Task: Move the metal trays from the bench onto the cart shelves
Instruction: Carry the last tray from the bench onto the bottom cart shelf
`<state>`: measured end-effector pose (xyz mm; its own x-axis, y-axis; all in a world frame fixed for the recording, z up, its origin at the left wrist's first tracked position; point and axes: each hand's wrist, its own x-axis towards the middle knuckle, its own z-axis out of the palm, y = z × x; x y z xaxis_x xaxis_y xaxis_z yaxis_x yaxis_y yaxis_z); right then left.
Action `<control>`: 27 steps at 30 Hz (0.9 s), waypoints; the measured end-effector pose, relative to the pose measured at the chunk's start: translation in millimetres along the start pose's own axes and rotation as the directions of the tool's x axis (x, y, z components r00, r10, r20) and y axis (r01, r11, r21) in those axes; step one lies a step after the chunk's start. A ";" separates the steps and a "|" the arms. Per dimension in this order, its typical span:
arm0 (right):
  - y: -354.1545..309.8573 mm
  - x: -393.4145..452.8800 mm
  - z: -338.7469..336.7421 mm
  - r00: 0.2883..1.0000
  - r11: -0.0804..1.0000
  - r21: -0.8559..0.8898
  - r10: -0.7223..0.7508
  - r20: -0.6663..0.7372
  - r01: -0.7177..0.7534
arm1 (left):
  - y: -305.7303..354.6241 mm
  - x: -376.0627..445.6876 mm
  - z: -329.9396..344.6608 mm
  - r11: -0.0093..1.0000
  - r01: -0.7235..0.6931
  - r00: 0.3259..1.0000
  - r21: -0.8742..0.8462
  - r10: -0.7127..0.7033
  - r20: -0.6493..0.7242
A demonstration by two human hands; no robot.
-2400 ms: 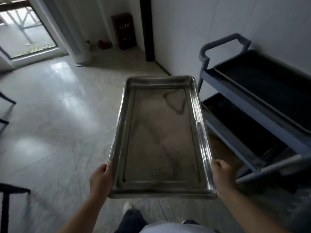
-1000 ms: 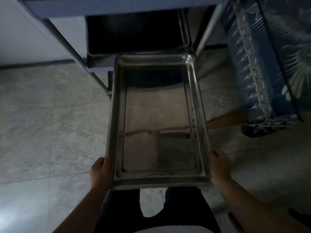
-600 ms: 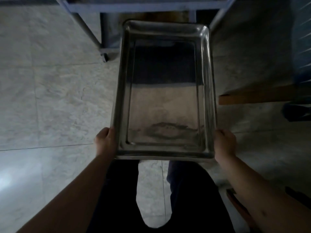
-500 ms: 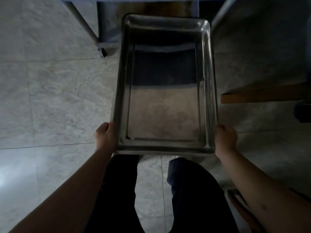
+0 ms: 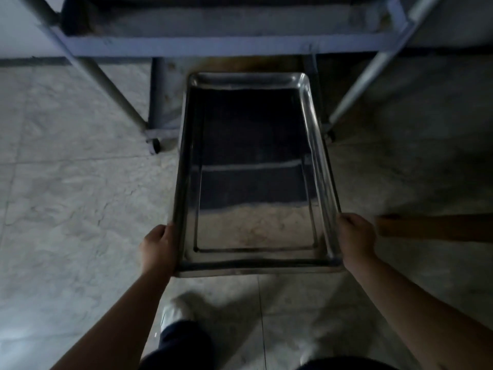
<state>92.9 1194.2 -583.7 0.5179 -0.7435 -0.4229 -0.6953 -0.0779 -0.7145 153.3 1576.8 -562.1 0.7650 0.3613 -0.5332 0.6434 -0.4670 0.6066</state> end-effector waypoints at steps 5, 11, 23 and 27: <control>0.6 56.1 62.8 0.995 0.995 0.003 -0.097 0.031 0.097 | 1.4 69.6 33.4 0.997 -0.061 0.997 -0.040 0.058 -0.058; -11.6 130.7 118.9 0.992 0.989 0.082 -0.128 0.012 0.126 | 4.4 131.0 70.6 0.987 -0.146 0.976 -0.061 0.134 -0.171; -28.9 163.8 158.6 0.955 0.947 -0.121 -0.293 0.050 0.297 | -6.9 167.4 96.3 0.987 -0.140 0.970 -0.076 0.121 -0.213; -38.0 180.0 170.9 0.954 0.953 -0.076 -0.289 0.079 0.294 | 3.7 173.3 96.6 0.986 -0.132 0.970 -0.099 0.108 -0.217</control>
<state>297.7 1176.8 -728.0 0.7341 -0.6347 -0.2412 -0.5476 -0.3434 -0.7630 285.4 1559.7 -709.2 0.8181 0.4751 -0.3241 0.5368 -0.4285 0.7268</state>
